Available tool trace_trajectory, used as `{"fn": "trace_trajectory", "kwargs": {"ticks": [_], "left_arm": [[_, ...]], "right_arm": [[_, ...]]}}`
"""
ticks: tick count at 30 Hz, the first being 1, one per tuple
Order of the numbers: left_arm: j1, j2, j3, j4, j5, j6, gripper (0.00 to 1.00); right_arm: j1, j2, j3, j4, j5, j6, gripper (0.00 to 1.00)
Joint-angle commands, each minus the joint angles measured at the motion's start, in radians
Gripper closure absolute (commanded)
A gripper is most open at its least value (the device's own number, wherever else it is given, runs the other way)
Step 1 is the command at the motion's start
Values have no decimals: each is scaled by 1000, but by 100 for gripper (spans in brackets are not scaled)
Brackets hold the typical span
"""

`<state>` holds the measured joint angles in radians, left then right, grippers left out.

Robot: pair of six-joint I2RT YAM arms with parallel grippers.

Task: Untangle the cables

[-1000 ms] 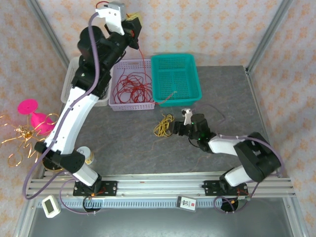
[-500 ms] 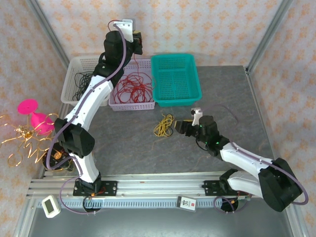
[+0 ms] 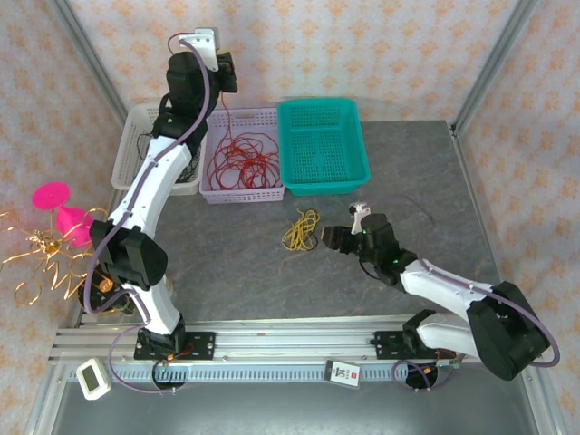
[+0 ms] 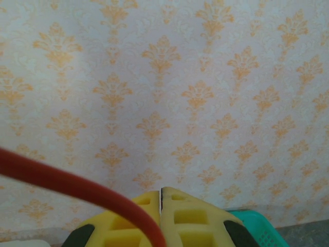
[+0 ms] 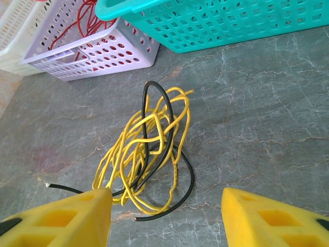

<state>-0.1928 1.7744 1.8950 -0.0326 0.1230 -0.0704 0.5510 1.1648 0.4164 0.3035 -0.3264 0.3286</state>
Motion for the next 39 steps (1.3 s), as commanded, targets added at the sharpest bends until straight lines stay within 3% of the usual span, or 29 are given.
{"fn": "trace_trajectory", "kwargs": {"ticks": [1, 4, 7, 20, 21, 25, 31, 35, 39], "left_arm": [[6, -28, -39, 35, 44, -17, 100], [5, 17, -93, 95, 138, -46, 100], [4, 96, -90, 96, 165, -69, 100], [5, 404, -95, 18, -13, -76, 100], [4, 415, -100, 10, -14, -89, 97], [4, 420, -138, -7, -3, -111, 60], [3, 305, -266, -19, -57, -117, 46], [3, 150, -400, 1, -54, -120, 39], [-4, -43, -553, 13, -46, -120, 36]], "right_arm": [[2, 12, 27, 4, 30, -6, 42], [2, 42, 35, 11, 24, 6, 42], [2, 52, 55, -17, 20, 11, 42], [2, -44, 62, -174, 69, 19, 41], [2, -39, 65, -185, 67, 20, 41], [1, 11, 107, -242, 63, 22, 40], [1, 126, 209, -237, 26, 37, 40], [-3, 201, 268, -207, 73, -13, 40], [-6, 309, 330, -137, -24, -102, 44]]}}
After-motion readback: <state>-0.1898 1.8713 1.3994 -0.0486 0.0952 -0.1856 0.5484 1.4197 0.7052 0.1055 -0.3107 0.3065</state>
